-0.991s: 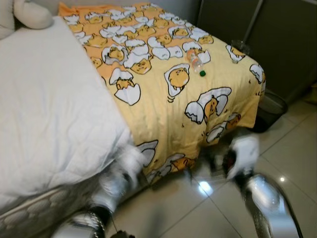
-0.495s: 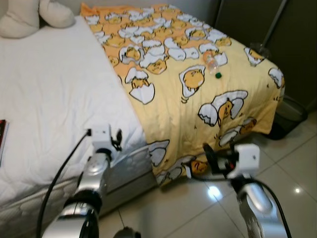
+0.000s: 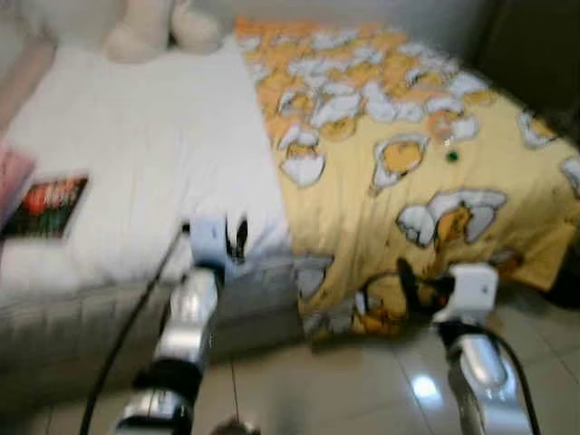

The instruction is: Clean up the room

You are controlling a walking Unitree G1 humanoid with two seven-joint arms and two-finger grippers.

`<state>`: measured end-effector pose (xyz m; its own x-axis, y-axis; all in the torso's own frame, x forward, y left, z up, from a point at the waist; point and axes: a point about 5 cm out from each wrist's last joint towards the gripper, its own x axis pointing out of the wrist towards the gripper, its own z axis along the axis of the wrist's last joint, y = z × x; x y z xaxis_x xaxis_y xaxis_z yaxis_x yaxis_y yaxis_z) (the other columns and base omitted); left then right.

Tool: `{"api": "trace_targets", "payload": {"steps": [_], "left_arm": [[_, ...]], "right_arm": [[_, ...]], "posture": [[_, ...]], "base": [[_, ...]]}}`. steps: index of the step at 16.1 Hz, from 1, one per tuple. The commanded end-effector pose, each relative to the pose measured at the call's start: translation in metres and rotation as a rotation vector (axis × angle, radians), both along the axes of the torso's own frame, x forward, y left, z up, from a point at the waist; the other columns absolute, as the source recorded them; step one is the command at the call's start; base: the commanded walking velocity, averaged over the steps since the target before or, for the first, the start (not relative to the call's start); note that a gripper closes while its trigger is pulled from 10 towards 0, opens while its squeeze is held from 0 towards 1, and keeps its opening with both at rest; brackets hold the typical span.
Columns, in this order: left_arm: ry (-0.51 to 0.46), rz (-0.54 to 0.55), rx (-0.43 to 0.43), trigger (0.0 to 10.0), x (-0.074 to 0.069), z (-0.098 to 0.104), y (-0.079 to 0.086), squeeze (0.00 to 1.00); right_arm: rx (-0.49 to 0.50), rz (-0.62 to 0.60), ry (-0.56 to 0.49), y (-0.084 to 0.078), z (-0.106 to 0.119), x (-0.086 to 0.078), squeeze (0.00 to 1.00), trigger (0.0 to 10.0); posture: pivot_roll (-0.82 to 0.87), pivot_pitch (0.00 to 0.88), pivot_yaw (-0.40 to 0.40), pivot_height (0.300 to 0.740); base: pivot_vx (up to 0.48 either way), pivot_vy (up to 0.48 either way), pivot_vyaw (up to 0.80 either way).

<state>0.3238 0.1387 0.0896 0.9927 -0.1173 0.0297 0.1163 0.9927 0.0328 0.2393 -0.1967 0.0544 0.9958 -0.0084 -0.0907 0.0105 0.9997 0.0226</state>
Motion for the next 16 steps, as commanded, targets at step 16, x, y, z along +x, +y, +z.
{"api": "trace_targets", "payload": {"steps": [16], "left_arm": [[0.115, 0.016, 0.009, 10.0, 0.001, -0.007, 0.008, 0.00]], "right_arm": [[-0.015, 0.107, -0.024, 0.023, -0.004, 0.012, 0.00, 10.0]], "posture": [[0.02, 0.000, 0.044, 0.736]], "base": [[0.000, -0.207, 0.55]]}}
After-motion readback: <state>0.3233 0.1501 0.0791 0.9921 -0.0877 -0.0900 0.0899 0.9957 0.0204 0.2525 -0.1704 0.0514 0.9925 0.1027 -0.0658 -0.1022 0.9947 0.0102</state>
